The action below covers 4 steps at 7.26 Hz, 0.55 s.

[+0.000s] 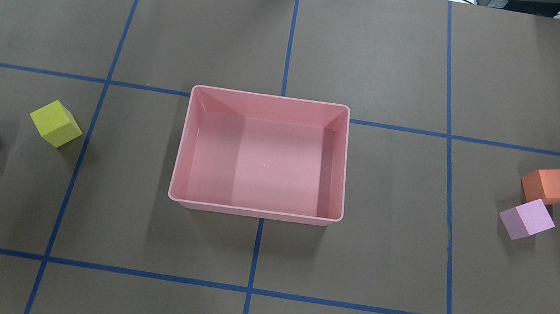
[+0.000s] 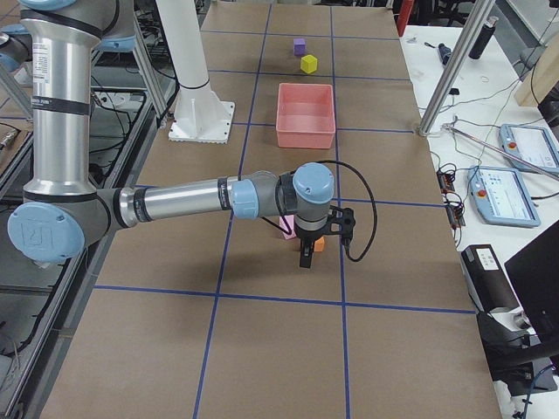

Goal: Place blocks into pink bin with both arms

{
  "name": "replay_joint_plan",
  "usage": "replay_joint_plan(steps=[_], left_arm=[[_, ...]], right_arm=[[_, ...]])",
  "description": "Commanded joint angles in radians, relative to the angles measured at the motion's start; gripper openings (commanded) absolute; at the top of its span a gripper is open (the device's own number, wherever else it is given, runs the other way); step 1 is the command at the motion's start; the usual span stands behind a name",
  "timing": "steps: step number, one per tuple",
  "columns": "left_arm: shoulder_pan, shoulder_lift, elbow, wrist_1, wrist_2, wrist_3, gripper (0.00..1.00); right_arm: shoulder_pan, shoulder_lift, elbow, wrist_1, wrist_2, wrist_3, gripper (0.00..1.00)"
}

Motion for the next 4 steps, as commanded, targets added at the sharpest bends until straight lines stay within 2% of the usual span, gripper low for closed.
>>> replay_joint_plan(steps=[1, 4], left_arm=[[0.0, 0.002, 0.002, 0.001, 0.0, -0.002, 1.0], [0.0, 0.002, 0.005, 0.001, -0.002, -0.02, 1.0]], right_arm=[[-0.037, -0.005, 0.002, 0.103, 0.001, 0.004, 1.0], [-0.118, -0.005, 0.002, 0.116, 0.001, 0.008, 1.0]])
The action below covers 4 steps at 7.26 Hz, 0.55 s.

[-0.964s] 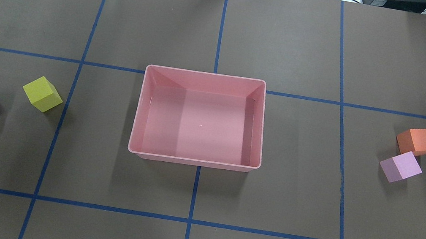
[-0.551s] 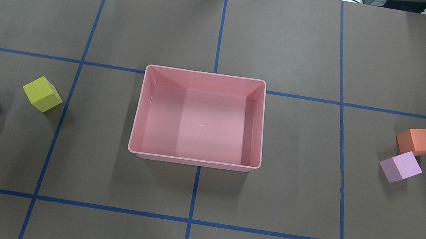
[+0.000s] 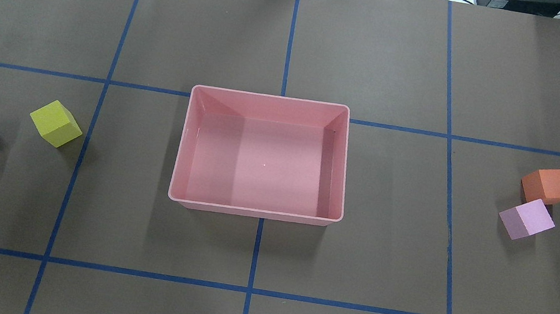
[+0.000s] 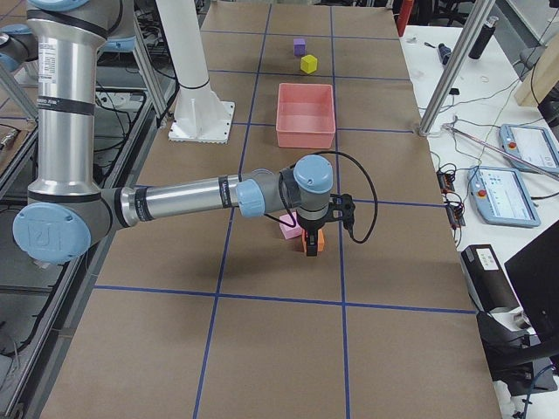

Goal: Place blocks into pink bin with both arms

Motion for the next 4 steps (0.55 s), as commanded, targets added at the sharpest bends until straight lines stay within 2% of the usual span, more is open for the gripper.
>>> replay_joint_plan(steps=[1, 4], left_arm=[[0.0, 0.0, 0.0, 0.0, 0.0, -0.012, 1.0], [0.0, 0.0, 0.001, 0.0, 0.0, -0.014, 1.0]], right_arm=[[-0.081, 0.0, 0.002, 0.005, -0.001, 0.003, 1.0], [-0.185, 0.0, 0.002, 0.005, -0.006, 0.0, 0.99]])
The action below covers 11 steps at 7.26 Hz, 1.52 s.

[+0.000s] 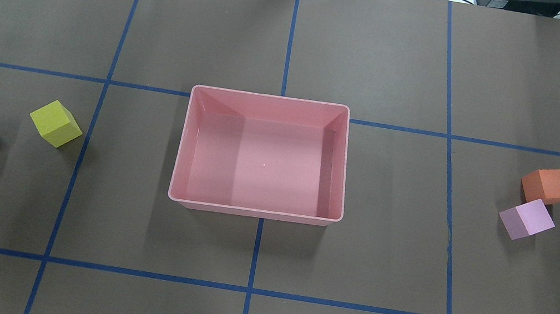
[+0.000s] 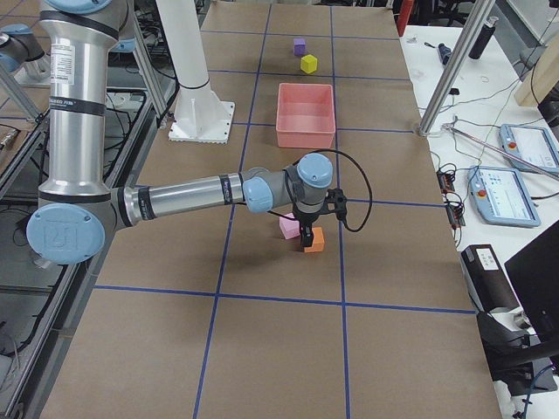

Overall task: Place blocks into pink bin with both arms
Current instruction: 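Lower the right gripper onto the lavender cube and close it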

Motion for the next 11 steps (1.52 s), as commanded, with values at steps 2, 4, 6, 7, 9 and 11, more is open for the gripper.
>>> replay_joint_plan(steps=[2, 4, 6, 7, 9, 11], left_arm=[[0.0, 0.002, 0.0, 0.0, -0.001, 0.0, 1.0], [0.0, 0.002, 0.0, 0.0, 0.001, 0.0, 1.0], [0.0, 0.0, 0.003, 0.0, 0.001, 0.0, 1.0], [0.0, 0.002, 0.005, 0.0, 0.001, 0.001, 1.0], [0.002, 0.0, 0.005, 0.0, 0.001, 0.001, 1.0], [0.002, 0.0, 0.005, 0.0, 0.001, 0.001, 1.0]], right_arm=[[-0.102, 0.002, -0.003, -0.001, -0.002, 0.006, 0.99], [-0.16, 0.008, -0.007, -0.001, -0.005, 0.046, 0.99], [-0.2, 0.026, -0.027, -0.001, -0.045, 0.046, 0.99], [-0.211, 0.037, -0.035, -0.001, -0.056, 0.046, 0.99], [-0.217, 0.075, -0.076, -0.001, -0.056, 0.046, 0.99], [-0.239, 0.095, -0.096, -0.001, -0.057, 0.047, 0.99]])
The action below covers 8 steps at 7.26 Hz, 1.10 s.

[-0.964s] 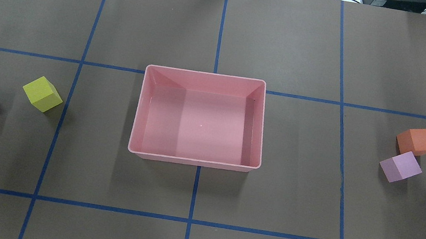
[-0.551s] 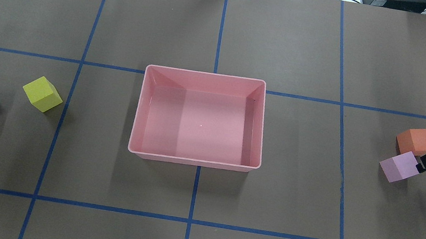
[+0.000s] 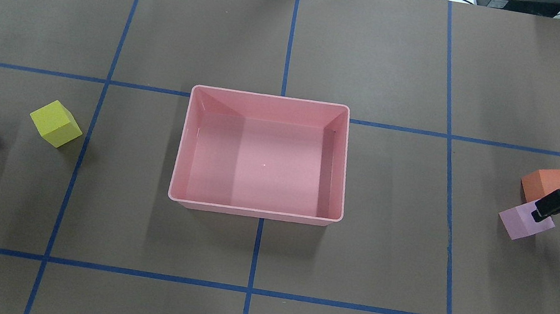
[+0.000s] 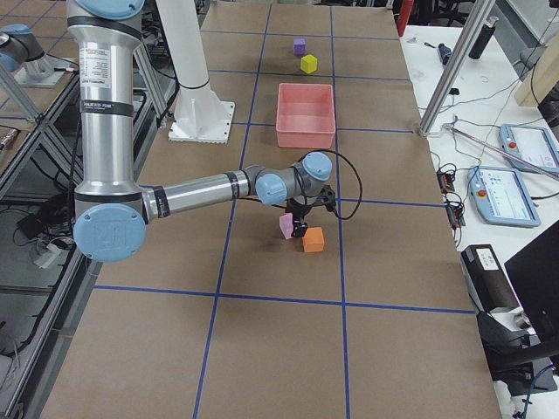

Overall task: Place blocks into pink bin with both arms
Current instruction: 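Lower the right gripper onto the lavender cube and close it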

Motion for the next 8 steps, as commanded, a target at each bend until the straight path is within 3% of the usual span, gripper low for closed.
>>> replay_joint_plan(steps=[1, 6, 8], left_arm=[[0.0, 0.0, 0.0, 0.0, 0.0, 0.0, 1.0], [0.0, 0.0, 0.002, 0.0, 0.0, 0.0, 1.0], [0.0, 0.0, 0.002, 0.0, 0.0, -0.001, 1.0]], right_arm=[[-0.02, 0.013, -0.014, 0.0, -0.001, 0.001, 0.99], [-0.056, 0.028, -0.026, 0.0, -0.031, 0.003, 0.98], [-0.061, 0.028, -0.026, 0.0, -0.041, 0.003, 0.87]])
